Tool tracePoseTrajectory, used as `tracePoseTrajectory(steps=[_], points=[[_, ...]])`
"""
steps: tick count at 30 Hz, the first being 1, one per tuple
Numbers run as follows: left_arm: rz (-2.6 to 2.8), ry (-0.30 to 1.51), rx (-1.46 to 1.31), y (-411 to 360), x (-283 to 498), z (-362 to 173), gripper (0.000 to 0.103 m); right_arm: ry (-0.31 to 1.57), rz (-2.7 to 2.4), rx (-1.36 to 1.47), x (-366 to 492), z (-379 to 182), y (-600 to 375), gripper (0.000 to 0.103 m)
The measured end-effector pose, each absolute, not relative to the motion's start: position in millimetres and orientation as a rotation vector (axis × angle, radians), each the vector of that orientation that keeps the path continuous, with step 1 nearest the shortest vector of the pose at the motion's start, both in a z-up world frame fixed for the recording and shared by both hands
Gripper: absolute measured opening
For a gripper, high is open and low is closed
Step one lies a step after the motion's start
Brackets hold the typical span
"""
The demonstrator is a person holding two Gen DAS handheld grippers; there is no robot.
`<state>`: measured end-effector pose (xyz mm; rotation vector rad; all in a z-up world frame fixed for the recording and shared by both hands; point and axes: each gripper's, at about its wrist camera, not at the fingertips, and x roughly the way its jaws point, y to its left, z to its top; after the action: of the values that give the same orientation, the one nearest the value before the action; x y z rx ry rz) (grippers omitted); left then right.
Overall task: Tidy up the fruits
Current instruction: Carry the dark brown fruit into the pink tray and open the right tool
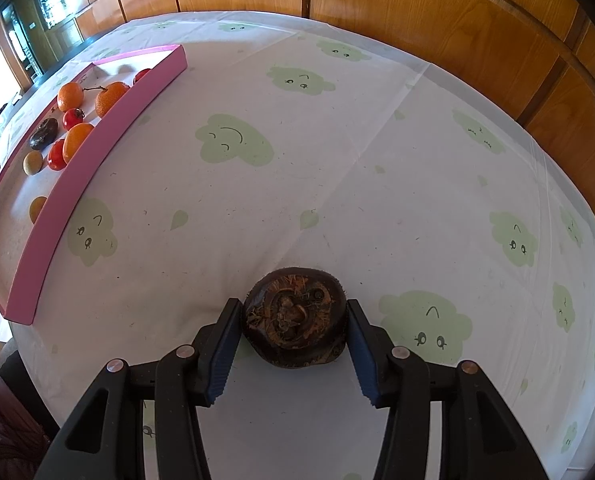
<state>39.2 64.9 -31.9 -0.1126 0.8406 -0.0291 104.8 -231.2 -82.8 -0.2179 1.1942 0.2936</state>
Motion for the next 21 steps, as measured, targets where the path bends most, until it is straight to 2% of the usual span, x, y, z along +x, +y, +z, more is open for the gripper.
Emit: tracePoseTrajectory(steps=[21], points=[[0.018, 0.808, -0.143, 94, 30, -30, 0.046, 1.197, 0.211, -0.206, 109, -71, -211, 0.051]])
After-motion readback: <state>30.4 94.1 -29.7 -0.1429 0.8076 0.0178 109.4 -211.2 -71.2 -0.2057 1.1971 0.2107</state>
